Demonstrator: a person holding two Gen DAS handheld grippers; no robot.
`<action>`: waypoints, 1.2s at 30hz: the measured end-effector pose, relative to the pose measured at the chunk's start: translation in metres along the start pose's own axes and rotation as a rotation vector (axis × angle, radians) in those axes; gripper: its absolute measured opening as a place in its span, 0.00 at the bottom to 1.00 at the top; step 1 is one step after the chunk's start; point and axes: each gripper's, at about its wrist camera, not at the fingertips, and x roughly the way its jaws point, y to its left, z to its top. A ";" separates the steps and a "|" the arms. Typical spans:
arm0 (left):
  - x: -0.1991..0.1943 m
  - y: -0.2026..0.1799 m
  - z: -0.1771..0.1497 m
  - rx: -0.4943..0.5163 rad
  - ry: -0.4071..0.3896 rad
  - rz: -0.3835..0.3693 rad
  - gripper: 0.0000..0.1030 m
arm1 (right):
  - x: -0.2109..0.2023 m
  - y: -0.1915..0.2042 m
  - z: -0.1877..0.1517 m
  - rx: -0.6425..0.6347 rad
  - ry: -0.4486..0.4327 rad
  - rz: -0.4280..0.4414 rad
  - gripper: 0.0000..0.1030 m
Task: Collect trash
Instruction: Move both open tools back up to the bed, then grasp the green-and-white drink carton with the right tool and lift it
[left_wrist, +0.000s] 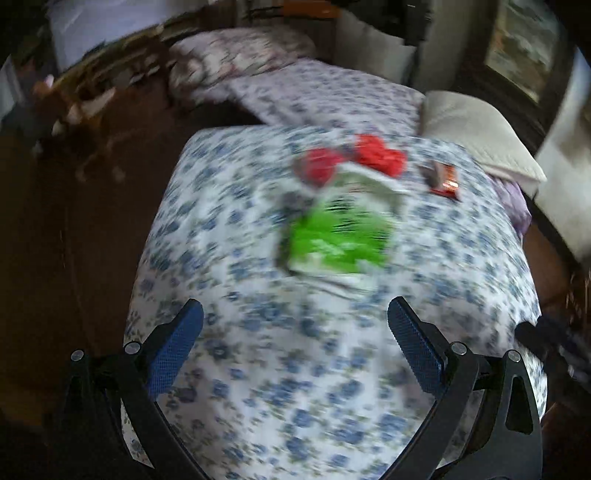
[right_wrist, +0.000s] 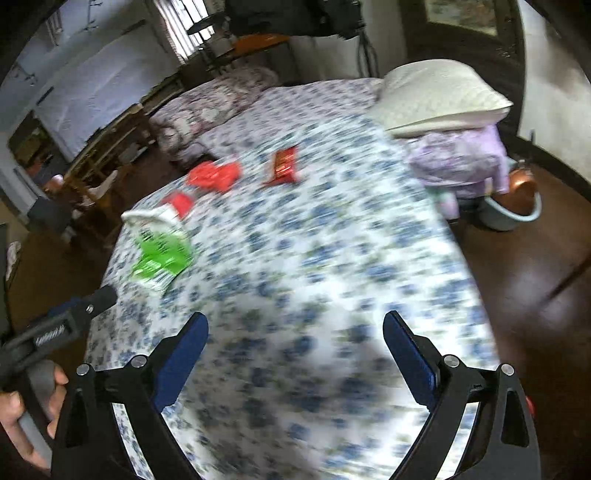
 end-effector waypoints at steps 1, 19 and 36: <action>0.003 0.003 0.000 0.000 0.010 0.010 0.93 | 0.001 0.006 -0.003 -0.014 -0.007 -0.011 0.91; 0.028 0.047 0.004 -0.147 0.071 0.023 0.93 | 0.076 0.102 0.042 -0.253 0.019 0.130 0.90; 0.033 0.093 0.012 -0.298 0.069 0.024 0.93 | 0.127 0.127 0.073 -0.200 0.096 0.283 0.36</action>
